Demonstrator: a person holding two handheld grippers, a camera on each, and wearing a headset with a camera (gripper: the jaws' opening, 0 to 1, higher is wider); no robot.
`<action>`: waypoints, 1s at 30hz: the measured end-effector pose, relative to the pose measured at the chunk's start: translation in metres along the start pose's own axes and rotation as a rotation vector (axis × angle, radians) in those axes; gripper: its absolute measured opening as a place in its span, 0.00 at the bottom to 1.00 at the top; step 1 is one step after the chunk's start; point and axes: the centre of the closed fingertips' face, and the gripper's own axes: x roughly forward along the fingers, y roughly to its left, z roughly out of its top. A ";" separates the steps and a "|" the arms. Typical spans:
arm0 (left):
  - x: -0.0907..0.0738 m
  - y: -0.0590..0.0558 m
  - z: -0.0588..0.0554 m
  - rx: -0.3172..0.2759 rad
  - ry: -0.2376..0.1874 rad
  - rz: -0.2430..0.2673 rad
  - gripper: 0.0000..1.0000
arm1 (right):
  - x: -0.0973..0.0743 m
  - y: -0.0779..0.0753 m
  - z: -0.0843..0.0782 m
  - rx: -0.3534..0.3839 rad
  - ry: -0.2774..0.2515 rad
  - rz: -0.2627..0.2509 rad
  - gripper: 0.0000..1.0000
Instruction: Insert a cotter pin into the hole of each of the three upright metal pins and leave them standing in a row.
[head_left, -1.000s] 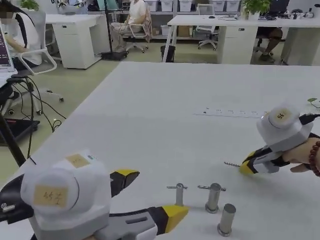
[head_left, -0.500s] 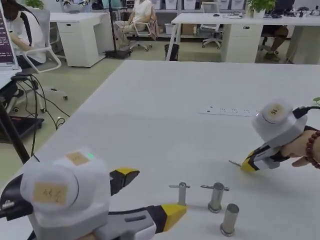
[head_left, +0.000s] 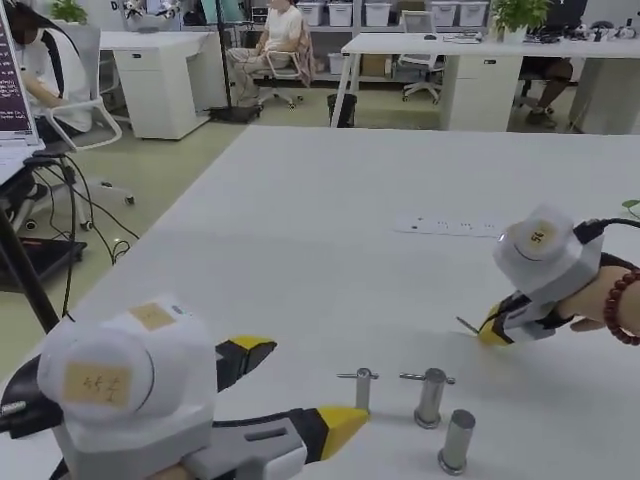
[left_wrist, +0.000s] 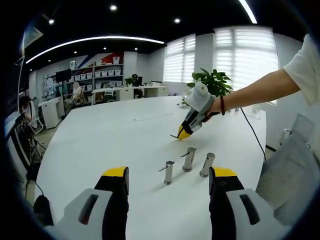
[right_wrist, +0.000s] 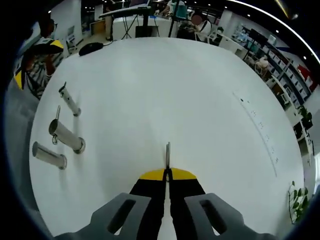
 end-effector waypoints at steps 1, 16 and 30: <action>0.000 0.002 0.000 -0.001 0.003 0.004 0.63 | -0.003 0.001 0.001 -0.006 -0.006 0.002 0.02; 0.008 -0.004 0.018 -0.028 -0.001 -0.043 0.52 | -0.049 0.036 0.039 -0.104 -0.198 -0.011 0.02; 0.028 -0.031 0.032 -0.089 0.028 -0.166 0.38 | -0.084 0.081 0.060 -0.315 -0.270 -0.030 0.02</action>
